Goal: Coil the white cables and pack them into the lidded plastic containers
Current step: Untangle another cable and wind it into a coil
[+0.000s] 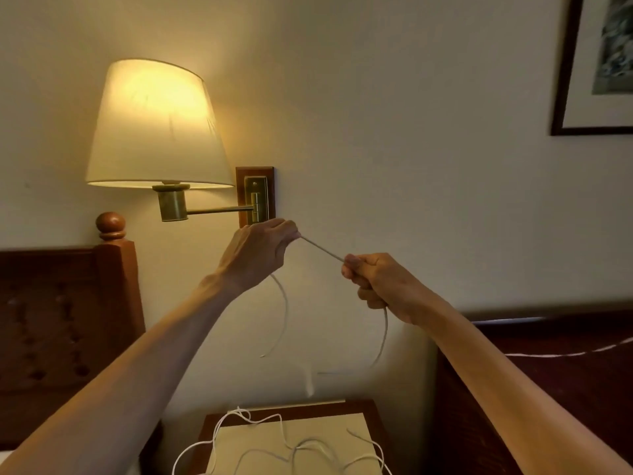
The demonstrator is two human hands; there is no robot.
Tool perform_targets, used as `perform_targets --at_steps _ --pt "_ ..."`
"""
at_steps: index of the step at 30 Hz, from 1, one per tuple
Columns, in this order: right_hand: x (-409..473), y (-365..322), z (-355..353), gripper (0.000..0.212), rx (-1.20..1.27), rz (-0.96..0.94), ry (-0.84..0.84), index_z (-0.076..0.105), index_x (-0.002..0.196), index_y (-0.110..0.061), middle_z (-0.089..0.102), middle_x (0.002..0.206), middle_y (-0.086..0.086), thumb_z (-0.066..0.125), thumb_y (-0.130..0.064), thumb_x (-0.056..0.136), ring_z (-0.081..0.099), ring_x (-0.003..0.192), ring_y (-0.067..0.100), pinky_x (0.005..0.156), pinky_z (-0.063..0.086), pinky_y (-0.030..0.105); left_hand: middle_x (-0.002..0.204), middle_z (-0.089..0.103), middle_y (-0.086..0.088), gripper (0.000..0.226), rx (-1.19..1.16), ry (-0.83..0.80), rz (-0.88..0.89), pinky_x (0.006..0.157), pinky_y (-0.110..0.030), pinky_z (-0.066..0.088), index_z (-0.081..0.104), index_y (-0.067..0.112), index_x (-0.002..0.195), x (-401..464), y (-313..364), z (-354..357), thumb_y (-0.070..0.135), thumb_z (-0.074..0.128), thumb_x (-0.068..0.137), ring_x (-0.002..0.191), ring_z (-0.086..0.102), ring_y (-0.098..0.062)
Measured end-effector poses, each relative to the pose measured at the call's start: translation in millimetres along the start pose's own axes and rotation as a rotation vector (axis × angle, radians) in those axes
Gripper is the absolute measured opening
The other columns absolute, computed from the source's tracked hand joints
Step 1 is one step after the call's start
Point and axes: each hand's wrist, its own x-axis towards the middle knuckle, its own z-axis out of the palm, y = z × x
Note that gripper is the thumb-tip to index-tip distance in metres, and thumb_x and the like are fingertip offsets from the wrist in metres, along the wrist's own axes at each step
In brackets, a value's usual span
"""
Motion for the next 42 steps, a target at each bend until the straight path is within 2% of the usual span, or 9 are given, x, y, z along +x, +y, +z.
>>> perform_targets --at_steps 15,20,23,26,30,32,35,38,42 --pt "-57 23 -5 0.037 0.223 0.213 -0.109 0.054 0.081 -0.015 0.032 0.056 -0.005 0.032 -0.031 0.106 0.022 0.043 0.007 0.035 0.022 0.016 0.089 0.069 -0.004 0.011 0.247 -0.058 -0.131 0.057 -0.037 0.055 0.062 0.015 0.1 -20 -47 -31 0.007 0.058 0.093 0.068 0.066 -0.025" --pt "-39 26 -10 0.035 -0.001 0.115 0.173 0.057 0.081 -0.012 0.038 0.056 0.0 0.034 -0.022 0.105 0.032 0.042 0.011 0.04 0.028 0.025 0.07 0.061 -0.001 0.021 0.026 -0.014 -0.282 0.059 -0.039 0.052 0.06 0.015 0.083 -13 -39 -30 0.019 0.047 0.099 0.062 0.058 -0.017" --pt "-18 24 -10 0.026 -0.752 -0.061 0.552 0.057 0.124 -0.015 0.061 0.116 0.012 0.044 -0.02 0.101 0.059 0.101 0.024 0.084 0.048 0.04 0.071 0.057 -0.004 0.029 -0.276 0.012 -0.639 0.054 -0.027 0.041 0.06 0.014 0.08 9 -11 -34 0.021 0.041 0.101 0.062 0.051 -0.015" --pt "-15 4 34 0.051 -0.765 -0.436 0.79 0.035 0.146 -0.016 0.03 0.151 0.01 0.048 -0.032 0.1 0.033 0.135 0.025 0.111 0.035 0.042 0.066 0.043 -0.001 0.026 -0.804 0.147 -1.123 0.042 -0.022 0.027 0.058 0.014 0.086 30 19 -31 0.019 0.038 0.102 0.053 0.036 -0.011" --pt "-31 -8 109 0.07 -0.512 -0.214 0.345 0.033 0.146 -0.022 0.043 0.141 -0.002 0.042 -0.063 0.091 0.044 0.126 0.011 0.103 0.043 0.031 0.056 0.031 0.002 0.029 -1.161 0.287 -1.335 0.035 -0.019 0.018 0.048 0.013 0.076 43 37 -29 0.004 0.03 0.097 0.041 0.026 -0.008" --pt "-29 1 115 0.044 -0.18 -0.06 0.088 0.049 0.133 -0.012 0.062 0.104 0.003 0.047 -0.04 0.099 0.06 0.089 0.012 0.076 0.051 0.024 0.057 0.03 0.002 0.03 -1.218 0.294 -1.376 0.034 -0.018 0.018 0.048 0.011 0.076 39 32 -30 0.005 0.028 0.097 0.04 0.026 -0.007" --pt "-38 9 90 0.031 0.271 0.067 -0.087 0.06 0.098 -0.008 0.04 0.064 -0.001 0.034 -0.025 0.106 0.036 0.053 0.01 0.049 0.032 0.021 0.063 0.037 0.001 0.027 -0.945 0.265 -1.362 0.036 -0.018 0.027 0.059 0.005 0.113 16 -1 -20 0.007 0.037 0.097 0.05 0.035 -0.009" --pt "-50 12 66 0.035 0.152 0.133 -0.131 0.063 0.094 -0.011 0.038 0.059 -0.005 0.035 -0.03 0.106 0.03 0.049 0.008 0.043 0.025 0.02 0.066 0.043 0.001 0.038 -0.936 0.348 -1.422 0.042 -0.024 0.037 0.05 -0.001 0.131 -17 -26 -7 0.011 0.043 0.096 0.052 0.041 -0.012" --pt "-74 15 29 0.036 0.013 0.246 -0.197 0.061 0.087 -0.012 0.036 0.057 -0.004 0.036 -0.03 0.105 0.028 0.047 0.008 0.041 0.022 0.02 0.074 0.051 -0.006 0.024 -0.6 0.298 -1.418 0.049 -0.029 0.038 0.061 0.002 0.105 -58 -60 -4 0.012 0.04 0.096 0.055 0.044 -0.015"
